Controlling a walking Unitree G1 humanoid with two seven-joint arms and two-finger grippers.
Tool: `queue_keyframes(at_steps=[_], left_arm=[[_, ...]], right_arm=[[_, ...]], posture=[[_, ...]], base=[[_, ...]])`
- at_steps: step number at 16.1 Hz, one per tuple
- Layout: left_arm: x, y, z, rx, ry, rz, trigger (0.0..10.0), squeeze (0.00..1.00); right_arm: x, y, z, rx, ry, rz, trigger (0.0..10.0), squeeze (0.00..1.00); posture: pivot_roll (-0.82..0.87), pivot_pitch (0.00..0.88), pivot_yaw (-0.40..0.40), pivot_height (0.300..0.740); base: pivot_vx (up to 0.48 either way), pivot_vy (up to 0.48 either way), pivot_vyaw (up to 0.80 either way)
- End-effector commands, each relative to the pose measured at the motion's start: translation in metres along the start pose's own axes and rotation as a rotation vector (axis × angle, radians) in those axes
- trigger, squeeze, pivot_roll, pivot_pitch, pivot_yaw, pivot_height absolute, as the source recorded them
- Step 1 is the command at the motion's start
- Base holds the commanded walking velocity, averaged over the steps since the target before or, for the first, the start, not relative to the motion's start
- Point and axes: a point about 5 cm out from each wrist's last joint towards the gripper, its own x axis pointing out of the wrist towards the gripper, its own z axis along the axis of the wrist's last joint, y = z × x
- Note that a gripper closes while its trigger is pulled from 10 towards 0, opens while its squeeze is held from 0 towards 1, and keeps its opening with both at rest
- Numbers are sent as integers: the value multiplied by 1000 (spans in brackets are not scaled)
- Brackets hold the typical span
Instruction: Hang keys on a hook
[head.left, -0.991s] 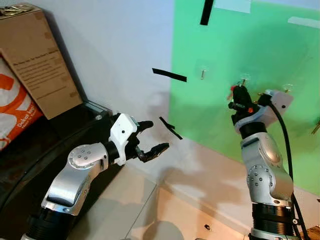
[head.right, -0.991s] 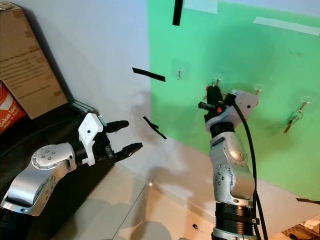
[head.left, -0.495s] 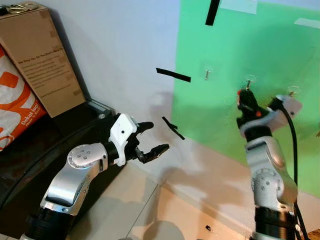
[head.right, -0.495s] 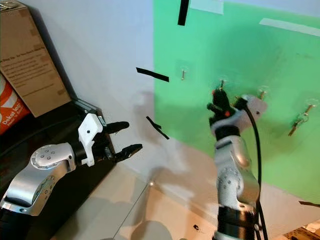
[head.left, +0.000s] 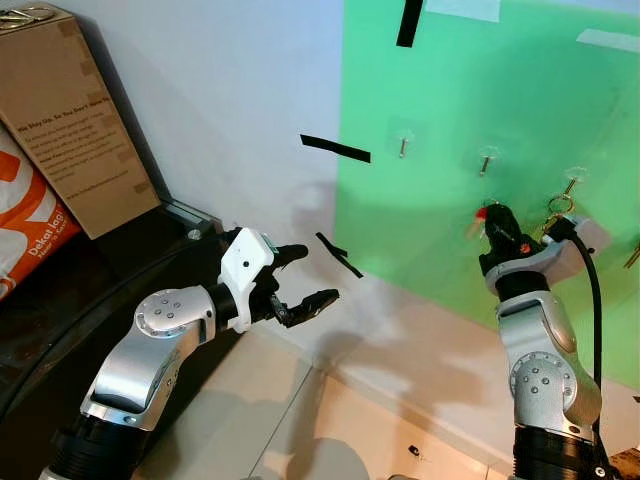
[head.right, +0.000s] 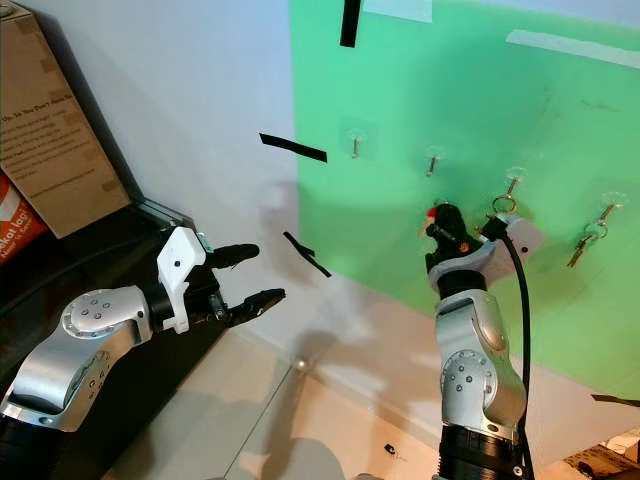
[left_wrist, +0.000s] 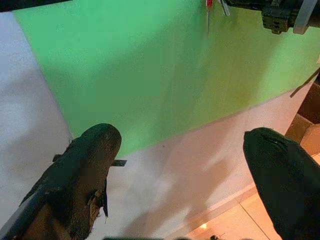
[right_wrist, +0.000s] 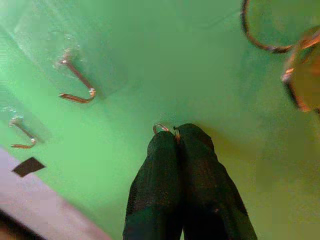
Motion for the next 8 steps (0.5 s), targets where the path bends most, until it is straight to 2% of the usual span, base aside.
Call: queue_keyframes(at_steps=[1, 5, 8], left_arm=[[-1, -1, 6, 28, -3, -14, 10000, 20], [-2, -3, 5, 28, 1, -25, 10000, 24], [-3, -3, 5, 28, 3, -29, 10000, 20]], right_arm=[[-2, 12, 1, 18, 12, 90, 10000, 0], [-3, 28, 5, 50, 1, 209, 10000, 0], [0, 29, 10, 82, -42, 197, 10000, 0]], posture=[[-40, 0, 39, 740], [-41, 0, 43, 740], [-37, 0, 41, 740]], base=[[0, 0, 0], [0, 0, 0], [0, 0, 0]])
